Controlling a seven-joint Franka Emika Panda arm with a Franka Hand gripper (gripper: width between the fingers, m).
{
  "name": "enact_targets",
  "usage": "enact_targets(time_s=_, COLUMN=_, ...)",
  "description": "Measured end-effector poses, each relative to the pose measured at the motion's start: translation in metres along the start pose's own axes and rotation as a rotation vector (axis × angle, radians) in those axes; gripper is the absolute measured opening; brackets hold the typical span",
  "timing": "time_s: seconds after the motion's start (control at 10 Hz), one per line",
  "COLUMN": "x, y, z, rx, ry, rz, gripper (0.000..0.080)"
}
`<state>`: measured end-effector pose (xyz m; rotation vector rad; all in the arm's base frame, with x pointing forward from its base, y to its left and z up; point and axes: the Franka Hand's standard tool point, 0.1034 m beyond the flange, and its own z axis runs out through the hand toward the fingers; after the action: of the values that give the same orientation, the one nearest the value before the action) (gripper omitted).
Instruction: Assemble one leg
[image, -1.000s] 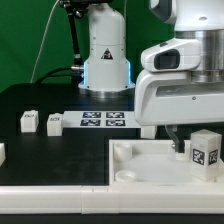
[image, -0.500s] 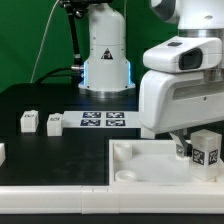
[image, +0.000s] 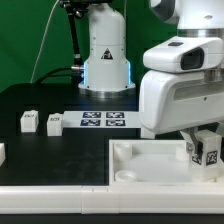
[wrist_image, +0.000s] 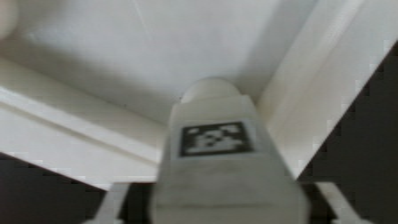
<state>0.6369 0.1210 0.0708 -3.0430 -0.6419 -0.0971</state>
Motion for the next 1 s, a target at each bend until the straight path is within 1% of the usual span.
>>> enact_targets(time_s=0.1, x=-0.0002, y=-0.0005, z=0.0003, rx=0.002, ry=0.000, rz=0.061, gripper=0.0290)
enact_targets(time_s=0.3, x=-0.0004, y=0.0007, z=0.0007, rx=0.004, ry=0.003, rz=0.321, gripper=0.0290)
enact_targets(time_s=0.4, x=-0.0008, y=0.0024, z=0.0008, rx=0.019, ry=0.004, rz=0.454, gripper=0.0290)
enact_targets(time_s=0.5, x=-0.0010, y=0.0033, z=0.0008, rx=0.027, ry=0.003, rz=0.556, gripper=0.0290)
enact_targets(time_s=0.7, x=-0.0018, y=0.0050, z=0.0010, rx=0.035, ry=-0.001, rz=0.774, gripper=0.0290)
enact_targets(time_s=0.8, x=-0.0022, y=0.0056, z=0.0015, rx=0.045, ry=-0.005, rz=0.922, gripper=0.0290)
enact_targets(time_s=1.0, x=-0.0028, y=0.0043, z=0.0018, rx=0.040, ry=-0.014, rz=1.229, gripper=0.0290)
